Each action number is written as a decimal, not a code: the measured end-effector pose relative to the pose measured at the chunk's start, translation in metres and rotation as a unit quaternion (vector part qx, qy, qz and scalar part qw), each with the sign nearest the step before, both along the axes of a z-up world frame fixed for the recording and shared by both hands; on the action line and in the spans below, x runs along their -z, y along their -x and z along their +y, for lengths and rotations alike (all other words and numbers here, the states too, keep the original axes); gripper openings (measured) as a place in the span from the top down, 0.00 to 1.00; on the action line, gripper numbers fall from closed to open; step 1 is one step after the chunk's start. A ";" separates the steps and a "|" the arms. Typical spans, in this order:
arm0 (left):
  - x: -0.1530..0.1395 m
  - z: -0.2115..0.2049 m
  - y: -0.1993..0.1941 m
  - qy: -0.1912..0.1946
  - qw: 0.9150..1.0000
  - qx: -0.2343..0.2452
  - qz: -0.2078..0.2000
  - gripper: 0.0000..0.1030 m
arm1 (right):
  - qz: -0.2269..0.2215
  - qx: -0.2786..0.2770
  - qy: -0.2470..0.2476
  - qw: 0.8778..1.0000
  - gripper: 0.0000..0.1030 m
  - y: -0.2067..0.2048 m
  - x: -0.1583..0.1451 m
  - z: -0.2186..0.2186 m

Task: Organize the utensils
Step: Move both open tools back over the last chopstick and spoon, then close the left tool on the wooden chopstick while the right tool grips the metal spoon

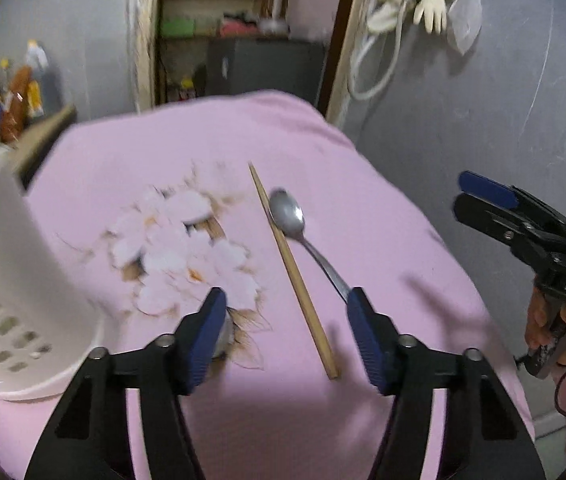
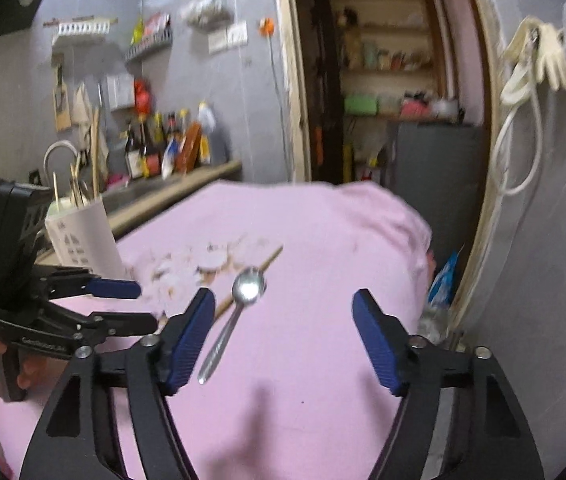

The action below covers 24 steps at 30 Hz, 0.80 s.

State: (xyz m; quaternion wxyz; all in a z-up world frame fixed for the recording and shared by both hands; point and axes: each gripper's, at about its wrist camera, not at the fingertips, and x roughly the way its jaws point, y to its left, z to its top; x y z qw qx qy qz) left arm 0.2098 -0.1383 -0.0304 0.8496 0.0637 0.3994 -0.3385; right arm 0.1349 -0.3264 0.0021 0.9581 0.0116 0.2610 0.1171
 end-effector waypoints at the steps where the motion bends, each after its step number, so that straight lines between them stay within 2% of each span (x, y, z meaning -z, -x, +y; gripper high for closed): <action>1: 0.003 -0.002 -0.004 -0.002 1.000 0.003 0.013 0.56 | 0.017 -0.005 -0.005 1.000 0.43 -0.006 0.005 -0.001; 3: 0.010 -0.007 -0.012 -0.005 0.999 0.004 0.036 0.64 | 0.039 -0.008 -0.013 0.999 0.47 -0.014 0.011 -0.002; 5: 0.015 -0.011 -0.020 -0.011 0.999 0.004 0.050 0.68 | 0.056 -0.012 -0.019 0.998 0.49 -0.021 0.016 -0.004; 11: 0.024 -0.024 -0.043 -0.019 0.997 -0.002 0.073 0.78 | 0.112 -0.024 -0.031 0.993 0.51 -0.045 0.032 -0.007; 16: 0.024 -0.026 -0.060 -0.013 0.996 -0.015 0.086 0.92 | 0.134 -0.024 -0.042 0.990 0.51 -0.057 0.038 -0.009; 24: 0.017 -0.004 -0.058 -0.018 0.995 -0.063 0.081 0.95 | 0.156 -0.042 -0.014 0.987 0.51 -0.076 0.042 0.005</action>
